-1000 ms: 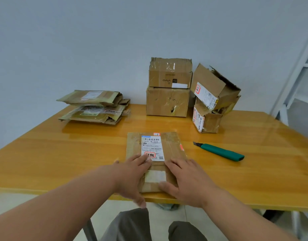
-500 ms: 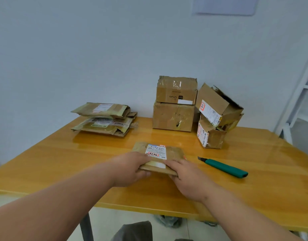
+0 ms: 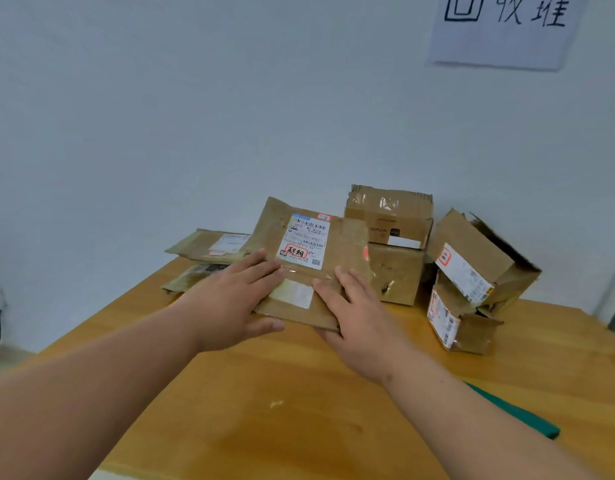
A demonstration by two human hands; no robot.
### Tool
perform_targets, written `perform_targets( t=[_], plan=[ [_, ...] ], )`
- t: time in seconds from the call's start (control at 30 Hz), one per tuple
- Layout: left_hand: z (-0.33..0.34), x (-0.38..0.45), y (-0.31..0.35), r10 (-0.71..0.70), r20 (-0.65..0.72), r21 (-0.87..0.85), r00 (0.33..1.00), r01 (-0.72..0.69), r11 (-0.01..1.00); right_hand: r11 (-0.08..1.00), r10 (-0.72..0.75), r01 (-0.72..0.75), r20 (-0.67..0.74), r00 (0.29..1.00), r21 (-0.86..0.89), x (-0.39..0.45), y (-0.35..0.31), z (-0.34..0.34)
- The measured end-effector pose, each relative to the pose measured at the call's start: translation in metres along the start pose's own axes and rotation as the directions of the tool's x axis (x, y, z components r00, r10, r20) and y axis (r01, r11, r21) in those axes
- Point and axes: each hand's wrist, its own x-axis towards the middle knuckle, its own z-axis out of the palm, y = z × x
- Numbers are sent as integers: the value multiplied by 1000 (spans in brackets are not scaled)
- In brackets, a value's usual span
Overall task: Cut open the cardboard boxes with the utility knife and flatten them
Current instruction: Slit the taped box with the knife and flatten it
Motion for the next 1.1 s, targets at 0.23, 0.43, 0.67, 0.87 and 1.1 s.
perform_targets(
  t=[0.23, 0.43, 0.67, 0.87, 1.1],
  plan=[
    [10, 33, -94, -81, -7, 55, 997, 81, 995, 997, -74, 74, 28, 997, 2, 107, -14, 23],
    [26, 83, -179, -125, 33, 120, 992, 121, 985, 996, -85, 85, 55, 995, 2, 208, -19, 52],
    [87, 128, -227, -201, 324, 71, 925, 188, 980, 1000, 15, -6, 321, 947, -29, 269, -13, 120],
    [133, 127, -223, -285, 400, 96, 871, 270, 958, 998, 6, 23, 447, 894, -58, 268, -6, 166],
    [166, 125, -213, -400, 445, 86, 802, 406, 910, 996, 21, 26, 498, 867, -87, 264, -4, 193]
  ],
)
